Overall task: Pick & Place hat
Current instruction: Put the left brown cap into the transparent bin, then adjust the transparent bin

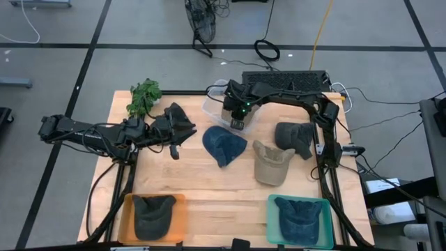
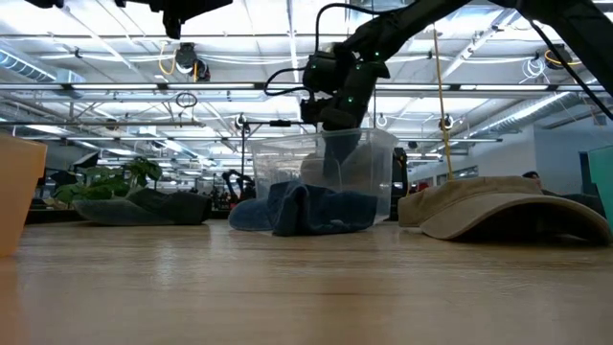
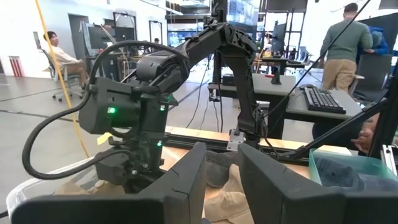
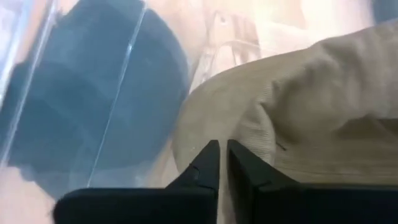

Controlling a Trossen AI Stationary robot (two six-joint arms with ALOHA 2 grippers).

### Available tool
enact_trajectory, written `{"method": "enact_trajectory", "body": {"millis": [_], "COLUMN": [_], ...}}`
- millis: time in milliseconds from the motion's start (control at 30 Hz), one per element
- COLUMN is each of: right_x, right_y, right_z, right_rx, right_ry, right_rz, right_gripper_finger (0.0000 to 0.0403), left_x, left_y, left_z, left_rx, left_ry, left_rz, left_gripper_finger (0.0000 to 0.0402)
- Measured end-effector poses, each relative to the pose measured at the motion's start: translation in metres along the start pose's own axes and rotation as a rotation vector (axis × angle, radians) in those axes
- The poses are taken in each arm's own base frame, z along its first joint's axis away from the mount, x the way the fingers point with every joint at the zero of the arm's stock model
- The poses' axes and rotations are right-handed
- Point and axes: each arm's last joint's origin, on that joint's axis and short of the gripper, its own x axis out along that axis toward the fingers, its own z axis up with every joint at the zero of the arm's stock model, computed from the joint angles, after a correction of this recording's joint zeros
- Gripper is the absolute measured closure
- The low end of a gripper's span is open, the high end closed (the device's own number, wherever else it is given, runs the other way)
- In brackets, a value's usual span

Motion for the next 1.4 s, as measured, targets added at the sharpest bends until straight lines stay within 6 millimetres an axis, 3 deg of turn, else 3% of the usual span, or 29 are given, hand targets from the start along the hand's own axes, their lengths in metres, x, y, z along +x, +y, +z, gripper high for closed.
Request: {"method": "enact_trajectory", "body": {"millis": [233,500,700,833,1100,1233,1400], "right_x": [-0.001,-0.020,-0.041,-0.068,-0.106,-0.125,-0.132], "right_y": [-0.003,-0.002,-0.001,-0.005,-0.011,-0.003,0.000], "right_z": [0.001,0.014,0.018,0.012,-0.011,-0.018,-0.030], "right_rx": [-0.039,-0.092,-0.081,0.002,0.194,0.230,0.291], "right_ry": [0.022,-0.073,-0.137,-0.170,-0.159,-0.162,-0.057], "right_rz": [-0.182,-0.394,-0.442,-0.432,-0.233,-0.238,-0.335], "right_gripper_finger": [0.0401,0.0402,0.0401,0.0395,0.0369,0.0346,0.0311], "left_x": [0.000,0.000,0.000,0.000,0.000,0.000,0.000], "left_y": [0.000,0.000,0.000,0.000,0.000,0.000,0.000], "left_z": [0.000,0.000,-0.001,-0.001,-0.001,-0.001,-0.001], "left_rx": [0.005,0.007,0.009,0.009,-0.001,-0.002,-0.010], "left_ry": [0.000,0.000,0.007,0.009,0.009,0.008,0.008], "left_rz": [0.002,0.004,0.004,0.004,0.005,0.005,0.004], "left_gripper_finger": [0.0300,0.0300,0.0300,0.0300,0.0300,0.0300,0.0300]}}
